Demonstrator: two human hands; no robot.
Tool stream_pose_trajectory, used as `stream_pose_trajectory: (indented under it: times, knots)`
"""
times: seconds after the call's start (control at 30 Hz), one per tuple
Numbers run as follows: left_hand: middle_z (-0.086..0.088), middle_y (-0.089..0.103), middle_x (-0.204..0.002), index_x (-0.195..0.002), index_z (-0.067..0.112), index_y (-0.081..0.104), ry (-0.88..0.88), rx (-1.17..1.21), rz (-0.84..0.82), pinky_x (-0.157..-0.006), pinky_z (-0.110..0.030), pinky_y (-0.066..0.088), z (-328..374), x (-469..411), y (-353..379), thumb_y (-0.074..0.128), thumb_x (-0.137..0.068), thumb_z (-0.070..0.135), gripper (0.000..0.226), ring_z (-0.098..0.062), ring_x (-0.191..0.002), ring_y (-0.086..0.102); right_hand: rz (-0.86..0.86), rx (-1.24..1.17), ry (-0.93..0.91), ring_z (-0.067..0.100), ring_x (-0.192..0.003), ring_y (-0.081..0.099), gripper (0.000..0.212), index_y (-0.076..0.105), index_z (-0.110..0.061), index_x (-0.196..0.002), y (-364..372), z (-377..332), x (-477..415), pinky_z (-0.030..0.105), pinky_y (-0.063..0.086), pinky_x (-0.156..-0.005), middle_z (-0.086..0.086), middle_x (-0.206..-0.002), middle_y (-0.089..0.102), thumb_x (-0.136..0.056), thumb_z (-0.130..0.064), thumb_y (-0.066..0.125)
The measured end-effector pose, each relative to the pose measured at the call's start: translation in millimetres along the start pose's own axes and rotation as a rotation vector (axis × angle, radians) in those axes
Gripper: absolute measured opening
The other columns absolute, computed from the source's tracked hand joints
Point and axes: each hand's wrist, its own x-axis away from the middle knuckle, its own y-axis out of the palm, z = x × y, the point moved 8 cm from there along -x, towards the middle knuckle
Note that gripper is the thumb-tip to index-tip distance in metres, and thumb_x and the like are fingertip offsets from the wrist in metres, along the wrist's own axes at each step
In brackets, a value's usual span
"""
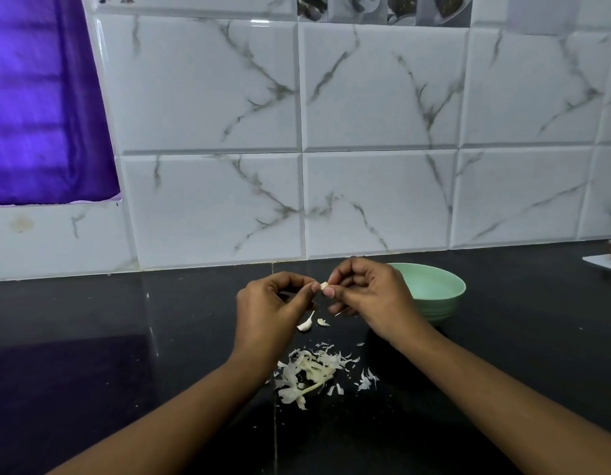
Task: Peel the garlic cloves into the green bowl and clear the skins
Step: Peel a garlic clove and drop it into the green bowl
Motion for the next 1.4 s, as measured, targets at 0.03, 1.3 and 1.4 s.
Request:
stream_pose_trajectory:
  times: [0.03, 1.3, 1.4]
  knots:
    - [0.007, 0.070, -0.059, -0.075, 0.026, 0.073, 0.010, -0.006, 0.001, -0.058, -0.021, 0.054, 1, 0, 0, 0.076, -0.079, 0.023, 0.006, -0.004, -0.057, 0.066, -0.007, 0.016, 0.006, 0.019, -0.055, 0.067, 0.018, 0.061, -0.015, -0.074, 0, 1, 0, 0.018, 0.047, -0.048, 0.000, -0.064, 0.066, -0.078, -0.002, 0.073]
    - [0.004, 0.073, -0.066, -0.081, 0.017, 0.076, -0.040, 0.116, -0.007, -0.058, -0.021, 0.055, 4, 3, 1, 0.078, -0.076, 0.019, 0.005, -0.010, -0.066, 0.071, 0.057, 0.350, -0.377, 0.006, -0.063, 0.067, 0.010, 0.068, -0.019, -0.080, -1, -27, 8, 0.033, 0.057, -0.063, -0.009, -0.068, 0.068, -0.078, -0.011, 0.074]
    - [-0.007, 0.074, -0.073, -0.082, 0.010, 0.075, -0.154, 0.290, -0.089, -0.062, -0.029, 0.058, 0, 3, 9, 0.074, -0.080, 0.018, 0.009, -0.017, -0.073, 0.072, 0.055, 0.384, -0.396, 0.006, -0.062, 0.065, 0.011, 0.064, -0.025, -0.081, -4, -28, 6, 0.034, 0.056, -0.062, -0.007, -0.067, 0.067, -0.077, -0.017, 0.070]
